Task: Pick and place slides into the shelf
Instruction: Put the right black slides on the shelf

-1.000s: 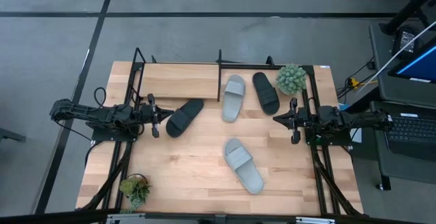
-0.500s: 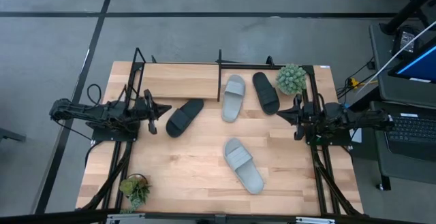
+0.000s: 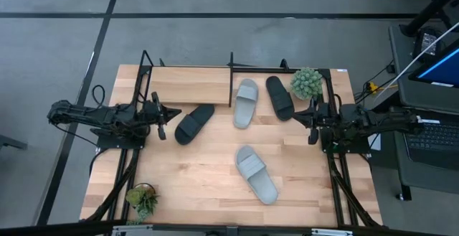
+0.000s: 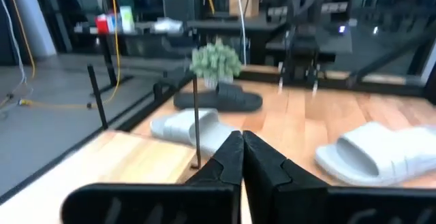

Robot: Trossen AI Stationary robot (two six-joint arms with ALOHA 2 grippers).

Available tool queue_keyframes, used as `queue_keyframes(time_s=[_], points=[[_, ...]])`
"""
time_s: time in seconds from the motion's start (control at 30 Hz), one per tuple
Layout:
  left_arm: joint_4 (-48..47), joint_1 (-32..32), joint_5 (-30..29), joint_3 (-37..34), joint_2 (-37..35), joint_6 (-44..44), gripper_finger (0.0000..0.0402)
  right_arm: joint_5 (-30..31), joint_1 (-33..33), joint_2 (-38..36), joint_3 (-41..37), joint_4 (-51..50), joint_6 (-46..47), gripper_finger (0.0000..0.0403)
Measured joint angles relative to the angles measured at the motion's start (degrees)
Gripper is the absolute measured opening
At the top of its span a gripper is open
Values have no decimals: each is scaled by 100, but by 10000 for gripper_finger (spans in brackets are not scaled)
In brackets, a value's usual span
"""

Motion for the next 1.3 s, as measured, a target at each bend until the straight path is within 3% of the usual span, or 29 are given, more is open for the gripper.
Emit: queue_keyframes(time_s=[0.13, 0.33, 0.53, 0.77, 1.3], points=[[-716, -2, 6, 471, 289, -551, 0, 12, 0, 549, 552, -338, 106, 4], [-1038, -2, -35, 914, 752, -632, 0, 303, 0, 1434, 1449, -1300, 175, 2], [-1132, -2, -458, 995, 1195, -794, 0, 516, 2, 2216, 2045, -2232, 788, 2], [-1077, -17, -493, 997, 1604, -1089, 0, 596, 34, 3065, 2744, -2921, 1042, 2], [-1070, -365, -497, 997, 1864, -1206, 0, 595, 916, 4282, 2899, -3588, 1068, 1]])
